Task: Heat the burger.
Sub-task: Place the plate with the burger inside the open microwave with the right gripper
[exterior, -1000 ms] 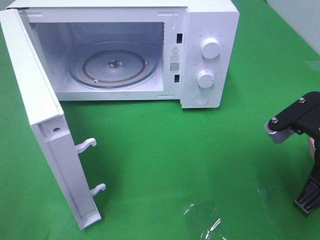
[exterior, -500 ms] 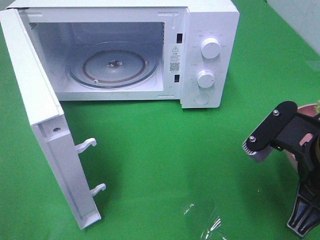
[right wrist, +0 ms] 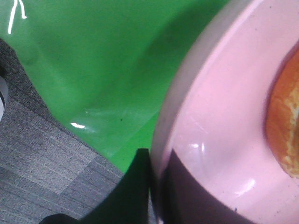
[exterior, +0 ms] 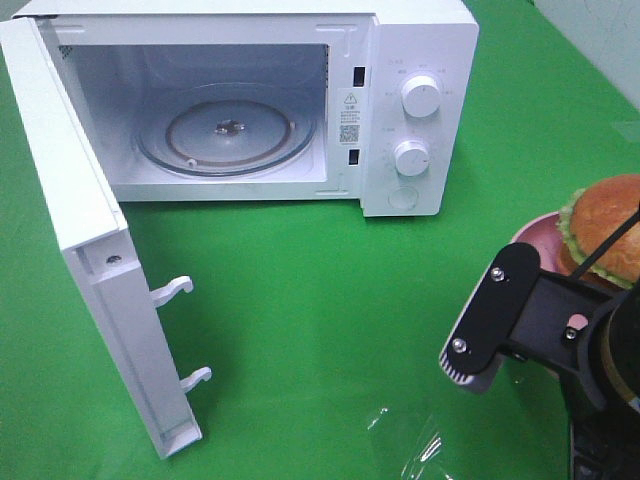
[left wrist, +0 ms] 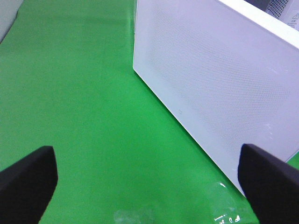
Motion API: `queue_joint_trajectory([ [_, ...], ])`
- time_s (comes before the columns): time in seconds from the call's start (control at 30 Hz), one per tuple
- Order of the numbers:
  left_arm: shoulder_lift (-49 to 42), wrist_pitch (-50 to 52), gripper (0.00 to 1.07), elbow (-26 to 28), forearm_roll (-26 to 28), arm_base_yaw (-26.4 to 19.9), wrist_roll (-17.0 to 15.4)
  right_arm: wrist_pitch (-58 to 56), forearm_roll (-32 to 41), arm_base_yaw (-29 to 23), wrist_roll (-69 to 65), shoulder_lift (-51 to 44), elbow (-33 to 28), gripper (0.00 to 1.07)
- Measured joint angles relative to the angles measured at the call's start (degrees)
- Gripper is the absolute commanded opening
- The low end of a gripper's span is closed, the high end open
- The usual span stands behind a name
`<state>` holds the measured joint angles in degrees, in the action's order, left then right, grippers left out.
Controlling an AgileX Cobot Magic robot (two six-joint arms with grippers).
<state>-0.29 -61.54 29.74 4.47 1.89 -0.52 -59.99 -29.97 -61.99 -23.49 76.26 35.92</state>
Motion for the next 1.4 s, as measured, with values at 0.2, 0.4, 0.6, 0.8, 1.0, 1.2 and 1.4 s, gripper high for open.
queue_joint_trajectory([
  [0.2,0.00,0.00,0.96,0.00,0.00,0.00,0.00,-0.06,0.00,-6.65,0.06,0.00,0.00,0.00],
  [0.4,0.00,0.00,0.96,0.00,0.00,0.00,0.00,-0.06,0.00,-8.14,0.11,0.00,0.00,0.00],
  [0.6,0.00,0.00,0.96,0.00,0.00,0.00,0.00,-0.34,-1.95,-8.14,0.11,0.00,0.00,0.00],
  [0.8,0.00,0.00,0.96,0.00,0.00,0.00,0.00,-0.63,-5.39,-8.14,0.29,0.00,0.00,0.00],
  [1.0,0.00,0.00,0.96,0.00,0.00,0.00,0.00,0.52,-7.22,-8.14,6.30,0.00,0.00,0.00],
  [1.2,0.00,0.00,0.96,0.00,0.00,0.00,0.00,4.53,-7.33,-8.14,13.29,0.00,0.00,0.00],
  [1.4,0.00,0.00,0.96,0.00,0.00,0.00,0.00,8.77,-8.65,-8.14,19.37,0.00,-0.17,0.00],
])
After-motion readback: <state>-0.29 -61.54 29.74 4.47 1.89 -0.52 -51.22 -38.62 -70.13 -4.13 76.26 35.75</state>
